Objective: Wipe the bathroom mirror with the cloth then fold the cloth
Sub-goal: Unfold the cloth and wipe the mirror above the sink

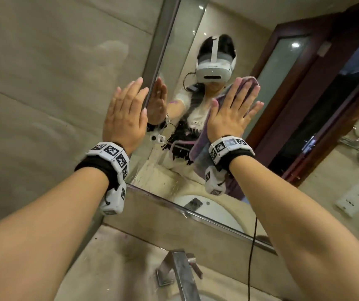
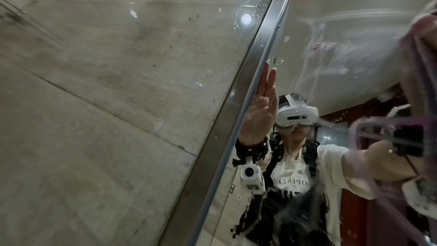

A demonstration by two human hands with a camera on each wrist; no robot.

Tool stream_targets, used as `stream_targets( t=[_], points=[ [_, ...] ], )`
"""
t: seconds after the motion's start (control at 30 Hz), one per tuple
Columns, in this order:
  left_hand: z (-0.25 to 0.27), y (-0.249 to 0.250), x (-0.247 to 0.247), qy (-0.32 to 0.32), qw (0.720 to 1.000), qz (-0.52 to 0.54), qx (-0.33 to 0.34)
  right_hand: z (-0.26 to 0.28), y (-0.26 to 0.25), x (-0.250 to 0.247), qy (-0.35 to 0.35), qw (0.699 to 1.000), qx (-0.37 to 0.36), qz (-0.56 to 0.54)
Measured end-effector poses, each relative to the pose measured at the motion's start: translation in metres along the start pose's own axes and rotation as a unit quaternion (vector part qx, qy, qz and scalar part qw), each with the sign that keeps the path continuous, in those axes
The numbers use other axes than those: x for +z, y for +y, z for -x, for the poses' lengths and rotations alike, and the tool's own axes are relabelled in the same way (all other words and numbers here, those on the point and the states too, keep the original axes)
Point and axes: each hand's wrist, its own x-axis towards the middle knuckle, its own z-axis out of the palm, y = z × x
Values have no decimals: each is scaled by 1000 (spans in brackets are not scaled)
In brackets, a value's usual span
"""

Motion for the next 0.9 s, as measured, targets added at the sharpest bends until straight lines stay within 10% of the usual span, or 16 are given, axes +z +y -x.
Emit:
stream_targets(
  t=[0.37, 0.6, 0.9],
  points=[
    [11, -5, 9, 10, 1000, -4, 14, 20, -93, 30, -29, 957, -287, 36],
    [13, -7, 10, -3, 999, -25, 47, 39, -49, 48, -12, 899, -427, 95],
    [13, -5, 2, -29, 999, -19, 24, 47, 95, 22, -5, 961, -268, 62]
  ],
)
